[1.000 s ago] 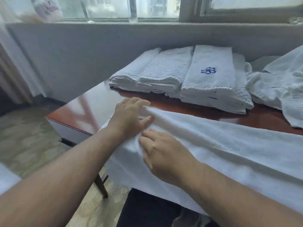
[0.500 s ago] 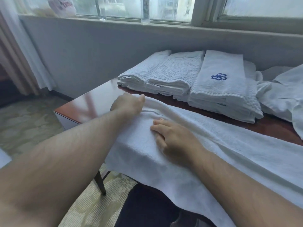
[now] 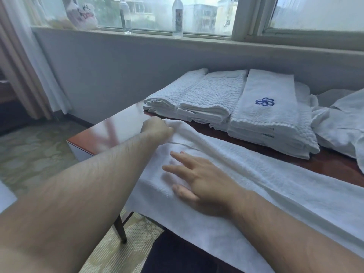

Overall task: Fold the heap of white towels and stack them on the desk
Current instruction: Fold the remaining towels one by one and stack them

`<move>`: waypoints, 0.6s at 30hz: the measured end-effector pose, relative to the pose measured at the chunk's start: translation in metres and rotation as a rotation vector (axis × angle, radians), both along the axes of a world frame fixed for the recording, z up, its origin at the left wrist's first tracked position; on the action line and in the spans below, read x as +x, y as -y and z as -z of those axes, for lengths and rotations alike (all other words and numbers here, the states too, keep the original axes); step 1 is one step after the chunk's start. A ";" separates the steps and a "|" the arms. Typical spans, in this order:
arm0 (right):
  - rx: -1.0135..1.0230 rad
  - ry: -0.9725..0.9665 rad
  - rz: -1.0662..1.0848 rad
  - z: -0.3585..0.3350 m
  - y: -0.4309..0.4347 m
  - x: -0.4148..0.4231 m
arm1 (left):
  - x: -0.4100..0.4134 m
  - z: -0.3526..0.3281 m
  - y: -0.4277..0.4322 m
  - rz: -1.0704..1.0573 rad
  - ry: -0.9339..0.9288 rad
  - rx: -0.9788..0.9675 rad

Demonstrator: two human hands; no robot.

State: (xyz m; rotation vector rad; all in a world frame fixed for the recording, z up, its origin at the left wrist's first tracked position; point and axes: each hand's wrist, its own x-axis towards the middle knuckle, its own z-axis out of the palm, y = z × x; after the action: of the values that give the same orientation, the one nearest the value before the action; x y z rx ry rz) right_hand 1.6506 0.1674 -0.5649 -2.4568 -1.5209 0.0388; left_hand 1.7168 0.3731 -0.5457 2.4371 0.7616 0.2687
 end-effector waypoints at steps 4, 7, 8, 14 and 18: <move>-0.052 -0.003 -0.018 0.003 -0.001 0.001 | -0.002 0.001 -0.004 0.023 0.211 -0.180; -0.062 0.034 -0.023 0.006 -0.001 0.003 | -0.003 -0.021 -0.010 -0.011 0.378 -0.556; -0.068 0.027 -0.021 0.006 -0.001 0.003 | -0.005 -0.030 -0.012 -0.024 0.423 -0.705; -0.098 0.008 -0.026 0.005 -0.001 0.002 | -0.030 -0.043 -0.021 -0.058 0.339 -0.997; -0.026 0.042 -0.020 0.002 0.001 -0.003 | -0.050 -0.016 -0.029 -0.039 0.224 -0.912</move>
State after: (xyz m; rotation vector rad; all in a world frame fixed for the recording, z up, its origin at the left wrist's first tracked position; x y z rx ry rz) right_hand 1.6479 0.1659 -0.5664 -2.4778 -1.5718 0.0108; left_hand 1.6668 0.4021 -0.5299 1.5054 0.6379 0.1526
